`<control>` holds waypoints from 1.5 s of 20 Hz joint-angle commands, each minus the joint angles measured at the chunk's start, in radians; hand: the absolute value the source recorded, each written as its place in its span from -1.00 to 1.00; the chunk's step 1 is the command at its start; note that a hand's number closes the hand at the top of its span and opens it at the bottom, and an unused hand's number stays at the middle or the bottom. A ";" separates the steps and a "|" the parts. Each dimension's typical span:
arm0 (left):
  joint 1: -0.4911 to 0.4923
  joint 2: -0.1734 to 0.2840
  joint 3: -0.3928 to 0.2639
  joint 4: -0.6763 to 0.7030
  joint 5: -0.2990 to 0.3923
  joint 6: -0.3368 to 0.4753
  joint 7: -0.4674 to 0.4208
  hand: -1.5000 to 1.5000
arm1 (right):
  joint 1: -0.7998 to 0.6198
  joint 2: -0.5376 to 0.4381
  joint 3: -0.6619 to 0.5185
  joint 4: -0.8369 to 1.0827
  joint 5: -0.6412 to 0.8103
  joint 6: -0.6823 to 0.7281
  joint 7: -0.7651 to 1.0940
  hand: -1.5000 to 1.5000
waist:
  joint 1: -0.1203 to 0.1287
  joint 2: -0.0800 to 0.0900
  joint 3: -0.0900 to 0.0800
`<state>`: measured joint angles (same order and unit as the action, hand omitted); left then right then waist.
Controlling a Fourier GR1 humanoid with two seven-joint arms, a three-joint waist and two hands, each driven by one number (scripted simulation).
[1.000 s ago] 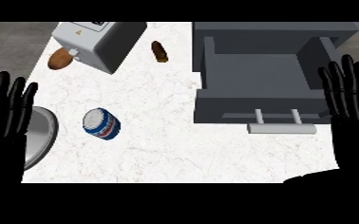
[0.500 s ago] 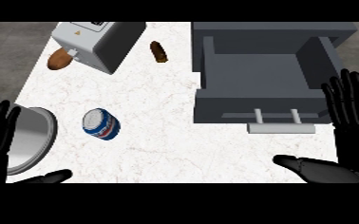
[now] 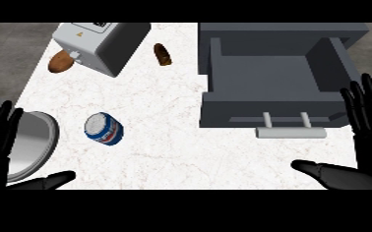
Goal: Pick up the can, place it into the drawer and close the drawer
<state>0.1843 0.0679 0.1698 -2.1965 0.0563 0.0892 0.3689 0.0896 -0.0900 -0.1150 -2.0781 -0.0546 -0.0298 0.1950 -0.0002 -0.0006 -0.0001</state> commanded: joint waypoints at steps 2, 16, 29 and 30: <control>-0.030 -0.033 -0.043 0.067 -0.065 0.018 -0.004 -1.00 | 0.055 0.041 0.046 -0.038 0.058 -0.011 -0.025 -1.00 | -0.002 0.000 0.000; 0.016 -0.067 -0.177 0.373 -0.136 0.142 -0.269 -1.00 | 0.073 0.020 -0.042 -0.062 0.000 0.047 -0.036 -1.00 | -0.001 0.000 0.000; -0.092 -0.053 -0.055 0.779 -0.060 0.133 -0.534 -1.00 | 0.111 0.043 -0.050 -0.095 0.001 0.095 -0.039 -1.00 | -0.002 0.001 0.000; -0.063 -0.063 -0.025 0.849 -0.026 0.113 -0.637 -1.00 | 0.032 -0.003 -0.121 -0.089 -0.070 0.072 0.043 -1.00 | -0.001 0.001 0.000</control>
<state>0.1446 0.0078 0.1034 -1.4809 -0.0038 0.2207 -0.1596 0.1733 -0.0829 -0.2086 -2.1934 -0.1074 0.0526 0.2131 -0.0023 -0.0003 -0.0002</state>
